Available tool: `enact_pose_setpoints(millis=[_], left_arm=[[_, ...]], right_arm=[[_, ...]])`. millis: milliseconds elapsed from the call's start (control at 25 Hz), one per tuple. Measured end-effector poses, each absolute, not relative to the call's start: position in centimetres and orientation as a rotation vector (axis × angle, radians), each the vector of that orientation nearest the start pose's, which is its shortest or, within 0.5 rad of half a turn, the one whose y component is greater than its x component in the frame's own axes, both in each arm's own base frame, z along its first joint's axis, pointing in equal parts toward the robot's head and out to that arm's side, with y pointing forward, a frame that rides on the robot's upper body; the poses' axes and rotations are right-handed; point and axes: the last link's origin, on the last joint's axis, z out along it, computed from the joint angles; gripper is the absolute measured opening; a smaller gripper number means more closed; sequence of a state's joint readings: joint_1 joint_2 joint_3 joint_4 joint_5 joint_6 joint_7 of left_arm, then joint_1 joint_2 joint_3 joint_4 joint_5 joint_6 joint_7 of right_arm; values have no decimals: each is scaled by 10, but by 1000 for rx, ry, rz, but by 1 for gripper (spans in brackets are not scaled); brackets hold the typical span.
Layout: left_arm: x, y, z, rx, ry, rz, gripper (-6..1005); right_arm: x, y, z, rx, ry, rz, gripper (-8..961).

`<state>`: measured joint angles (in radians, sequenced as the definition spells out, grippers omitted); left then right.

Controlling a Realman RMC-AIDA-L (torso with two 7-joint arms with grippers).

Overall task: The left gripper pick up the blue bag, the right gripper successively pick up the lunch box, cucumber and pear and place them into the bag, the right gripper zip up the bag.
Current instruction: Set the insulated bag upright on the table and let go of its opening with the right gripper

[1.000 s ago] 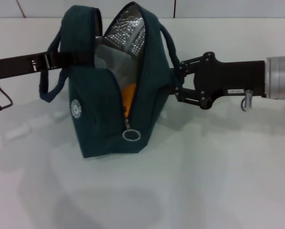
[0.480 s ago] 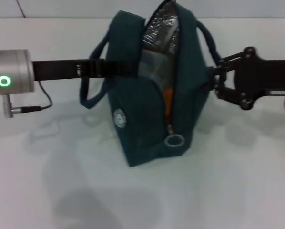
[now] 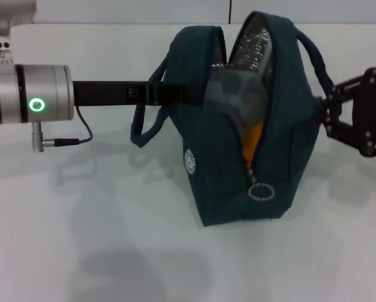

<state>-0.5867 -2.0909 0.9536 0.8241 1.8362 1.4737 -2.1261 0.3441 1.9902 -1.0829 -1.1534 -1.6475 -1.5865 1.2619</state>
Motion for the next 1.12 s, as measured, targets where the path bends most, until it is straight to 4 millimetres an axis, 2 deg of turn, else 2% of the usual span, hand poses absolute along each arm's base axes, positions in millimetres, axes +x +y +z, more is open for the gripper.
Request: enact_pose_setpoints(millis=[200, 440, 800, 1120], left_arm=[[-204, 357, 2, -2627, -1293, -841, 39], [-213, 351, 4, -2616, -1278, -850, 39], [-224, 343, 2, -2598, -1314, -846, 39], [-229, 339, 2, -2585, -1333, -847, 39]], right_arm=[[207, 318, 50, -2772, -190, 585, 124], [203, 323, 46, -2782, -200, 583, 110], [211, 329, 42, -2760, -81, 605, 108], [215, 321, 40, -2783, -49, 628, 198]])
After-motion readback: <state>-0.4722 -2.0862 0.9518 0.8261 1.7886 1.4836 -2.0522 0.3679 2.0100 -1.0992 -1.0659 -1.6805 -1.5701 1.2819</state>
